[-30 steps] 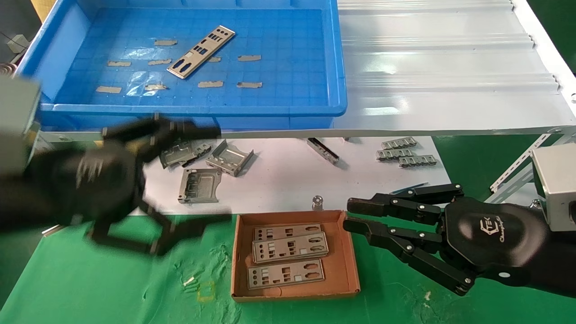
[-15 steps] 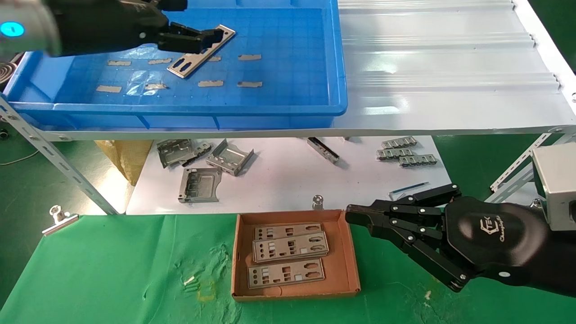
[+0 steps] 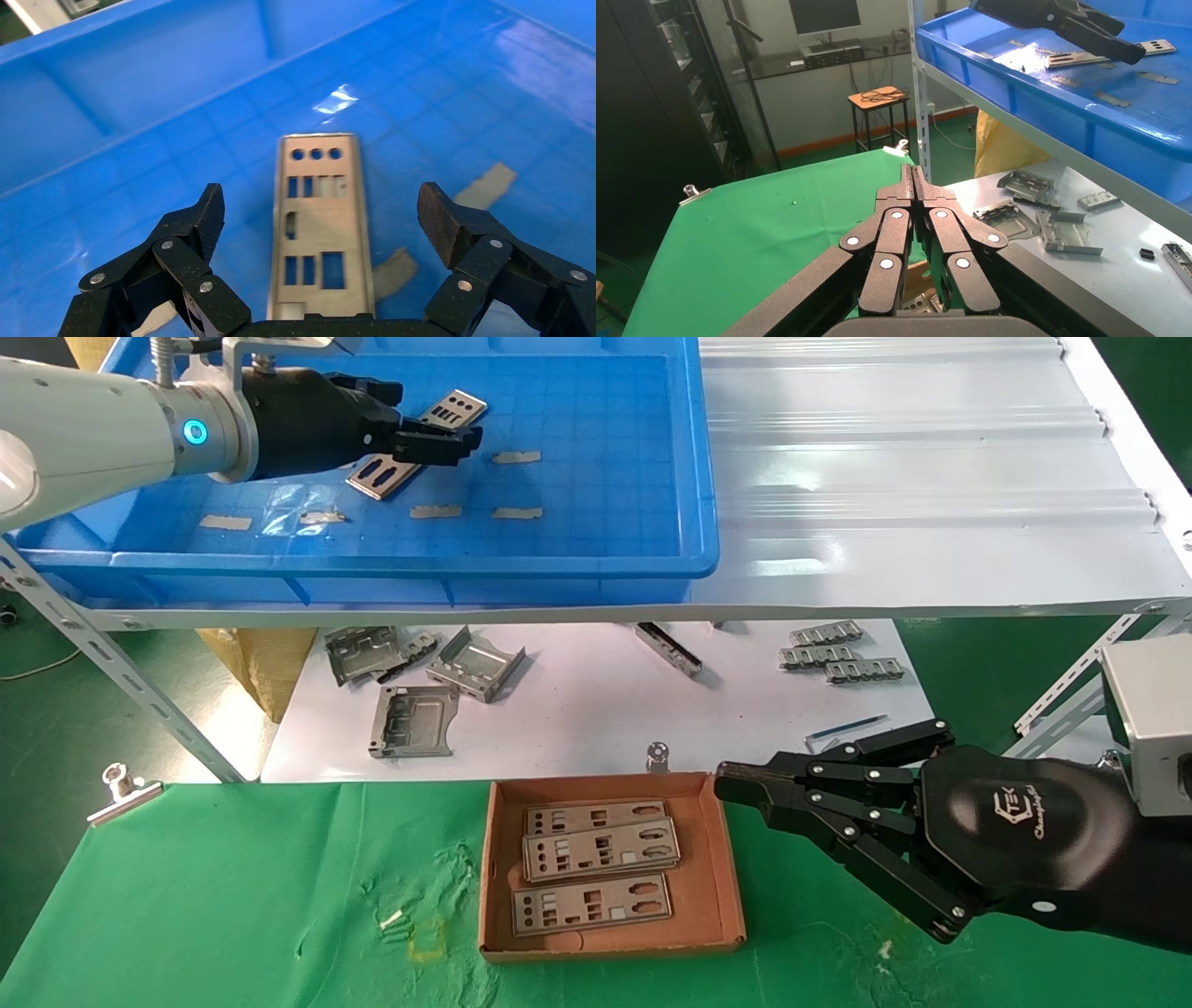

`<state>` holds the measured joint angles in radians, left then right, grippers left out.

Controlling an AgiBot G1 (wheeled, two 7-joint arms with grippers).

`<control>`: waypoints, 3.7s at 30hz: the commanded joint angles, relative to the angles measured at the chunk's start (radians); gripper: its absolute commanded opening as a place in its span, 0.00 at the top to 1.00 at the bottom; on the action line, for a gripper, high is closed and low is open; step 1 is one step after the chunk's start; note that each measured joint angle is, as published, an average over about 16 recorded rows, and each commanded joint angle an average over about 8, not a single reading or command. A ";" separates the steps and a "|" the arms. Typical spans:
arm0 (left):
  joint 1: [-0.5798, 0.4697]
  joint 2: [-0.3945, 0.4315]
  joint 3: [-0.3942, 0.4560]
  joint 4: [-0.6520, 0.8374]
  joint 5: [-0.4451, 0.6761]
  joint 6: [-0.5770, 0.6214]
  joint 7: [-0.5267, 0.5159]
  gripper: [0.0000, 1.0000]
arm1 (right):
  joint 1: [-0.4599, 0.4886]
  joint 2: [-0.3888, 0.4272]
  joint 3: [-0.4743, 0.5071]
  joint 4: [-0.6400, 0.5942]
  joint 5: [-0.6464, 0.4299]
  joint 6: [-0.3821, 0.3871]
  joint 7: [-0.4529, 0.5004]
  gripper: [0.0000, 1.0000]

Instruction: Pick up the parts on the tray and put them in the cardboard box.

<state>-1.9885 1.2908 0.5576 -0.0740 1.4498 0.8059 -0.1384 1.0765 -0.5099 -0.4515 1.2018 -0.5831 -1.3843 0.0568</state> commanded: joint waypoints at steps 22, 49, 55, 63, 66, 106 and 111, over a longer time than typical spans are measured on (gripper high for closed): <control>0.002 0.020 -0.007 0.052 -0.009 -0.016 0.035 1.00 | 0.000 0.000 0.000 0.000 0.000 0.000 0.000 0.00; -0.044 0.005 -0.019 0.029 -0.027 0.019 0.099 1.00 | 0.000 0.000 0.000 0.000 0.000 0.000 0.000 0.00; -0.085 -0.037 -0.040 -0.004 -0.061 0.169 0.136 1.00 | 0.000 0.000 0.000 0.000 0.000 0.000 0.000 0.00; -0.091 -0.104 -0.055 -0.051 -0.097 0.499 0.236 1.00 | 0.000 0.000 0.000 0.000 0.000 0.000 0.000 0.00; -0.087 -0.125 -0.057 -0.063 -0.108 0.625 0.281 1.00 | 0.000 0.000 0.000 0.000 0.000 0.000 0.000 0.00; 0.569 -0.101 0.260 -0.637 -0.212 0.326 0.231 1.00 | 0.000 0.000 0.000 0.000 0.000 0.000 0.000 0.00; 0.594 -0.059 0.265 -0.584 -0.183 0.253 0.304 0.90 | 0.000 0.000 0.000 0.000 0.000 0.000 0.000 0.00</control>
<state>-1.4042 1.2300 0.8222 -0.6544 1.2659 1.0646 0.1612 1.0765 -0.5099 -0.4515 1.2018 -0.5831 -1.3843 0.0568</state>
